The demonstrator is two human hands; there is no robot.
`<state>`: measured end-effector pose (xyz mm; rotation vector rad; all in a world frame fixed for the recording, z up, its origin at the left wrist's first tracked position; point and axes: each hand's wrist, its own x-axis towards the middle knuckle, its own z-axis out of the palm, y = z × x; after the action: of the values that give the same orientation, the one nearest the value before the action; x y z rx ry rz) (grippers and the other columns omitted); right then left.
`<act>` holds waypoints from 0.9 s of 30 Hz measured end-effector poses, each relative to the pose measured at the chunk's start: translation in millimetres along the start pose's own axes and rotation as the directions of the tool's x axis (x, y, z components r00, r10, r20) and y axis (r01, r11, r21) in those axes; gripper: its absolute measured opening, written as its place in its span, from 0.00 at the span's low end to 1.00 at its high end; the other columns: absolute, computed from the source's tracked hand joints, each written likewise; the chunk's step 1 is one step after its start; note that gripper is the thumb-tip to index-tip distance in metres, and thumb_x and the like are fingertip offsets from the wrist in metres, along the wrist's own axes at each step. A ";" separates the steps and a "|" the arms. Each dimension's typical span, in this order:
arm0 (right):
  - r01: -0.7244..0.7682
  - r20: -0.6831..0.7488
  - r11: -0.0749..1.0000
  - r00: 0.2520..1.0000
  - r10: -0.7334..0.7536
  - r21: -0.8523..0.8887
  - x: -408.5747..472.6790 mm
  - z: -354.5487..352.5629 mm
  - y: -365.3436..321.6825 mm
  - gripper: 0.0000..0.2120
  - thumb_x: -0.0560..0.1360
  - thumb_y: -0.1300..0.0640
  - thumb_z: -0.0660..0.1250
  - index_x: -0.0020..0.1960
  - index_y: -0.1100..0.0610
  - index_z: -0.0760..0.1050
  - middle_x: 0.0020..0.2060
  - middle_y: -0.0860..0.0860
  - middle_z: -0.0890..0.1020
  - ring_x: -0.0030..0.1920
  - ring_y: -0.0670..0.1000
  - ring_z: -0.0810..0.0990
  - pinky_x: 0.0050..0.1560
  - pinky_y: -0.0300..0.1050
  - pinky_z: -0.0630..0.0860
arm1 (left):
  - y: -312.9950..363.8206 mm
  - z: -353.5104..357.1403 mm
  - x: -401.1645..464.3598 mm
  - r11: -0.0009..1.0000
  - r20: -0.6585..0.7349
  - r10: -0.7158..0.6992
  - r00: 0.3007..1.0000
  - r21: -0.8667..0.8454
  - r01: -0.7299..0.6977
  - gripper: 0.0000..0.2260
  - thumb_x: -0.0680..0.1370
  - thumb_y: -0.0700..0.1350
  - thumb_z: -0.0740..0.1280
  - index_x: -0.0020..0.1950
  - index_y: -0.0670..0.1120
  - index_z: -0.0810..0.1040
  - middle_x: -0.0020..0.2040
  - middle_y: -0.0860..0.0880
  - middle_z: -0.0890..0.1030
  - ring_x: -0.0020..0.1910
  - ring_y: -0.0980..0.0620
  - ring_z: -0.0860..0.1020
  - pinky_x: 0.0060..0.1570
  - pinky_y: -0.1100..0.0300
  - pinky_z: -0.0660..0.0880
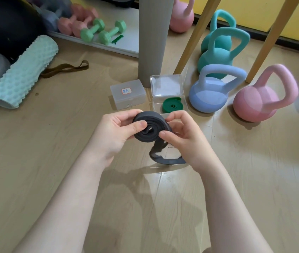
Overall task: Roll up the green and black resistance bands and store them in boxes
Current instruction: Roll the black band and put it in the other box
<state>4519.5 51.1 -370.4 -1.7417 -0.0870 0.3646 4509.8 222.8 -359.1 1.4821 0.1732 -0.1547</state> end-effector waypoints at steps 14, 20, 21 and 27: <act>0.058 -0.193 0.987 0.981 -0.028 0.150 -11.1 17.8 -18.7 0.09 0.73 0.64 0.68 0.50 0.52 0.79 0.45 0.49 0.83 0.44 0.45 0.82 0.54 0.51 0.79 | -3.4 9.5 -7.4 0.915 -0.082 -0.148 0.986 -0.390 0.105 0.11 0.69 0.39 0.67 0.51 0.44 0.77 0.42 0.50 0.84 0.42 0.55 0.82 0.46 0.61 0.80; 0.029 -0.137 0.983 0.991 -0.004 0.182 -11.2 6.6 -17.3 0.12 0.71 0.69 0.68 0.47 0.53 0.80 0.39 0.48 0.85 0.43 0.46 0.83 0.49 0.41 0.79 | -7.4 11.0 -15.0 0.919 0.073 -0.224 0.972 -0.315 0.236 0.08 0.75 0.34 0.63 0.52 0.42 0.73 0.47 0.45 0.82 0.45 0.50 0.81 0.47 0.58 0.80; 0.035 -0.121 0.989 0.993 -0.017 0.146 -10.7 6.5 -16.4 0.12 0.70 0.69 0.69 0.47 0.53 0.80 0.39 0.48 0.85 0.43 0.45 0.83 0.49 0.40 0.79 | -6.3 7.3 -14.7 0.947 0.088 -0.214 0.973 -0.225 0.229 0.08 0.75 0.34 0.64 0.52 0.43 0.73 0.46 0.46 0.82 0.44 0.50 0.81 0.46 0.60 0.79; 0.066 0.001 0.982 0.998 -0.067 -0.179 -8.8 9.8 -9.8 0.15 0.69 0.66 0.71 0.43 0.45 0.80 0.40 0.45 0.84 0.44 0.46 0.82 0.53 0.45 0.78 | -2.7 -2.2 -14.7 0.974 0.172 -0.177 0.969 0.175 0.147 0.09 0.71 0.37 0.70 0.50 0.45 0.79 0.45 0.49 0.83 0.42 0.58 0.81 0.42 0.66 0.78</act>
<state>4509.7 60.2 -360.8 -1.9118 -0.1780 0.3111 4494.8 224.8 -358.9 1.6046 0.1324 -0.4478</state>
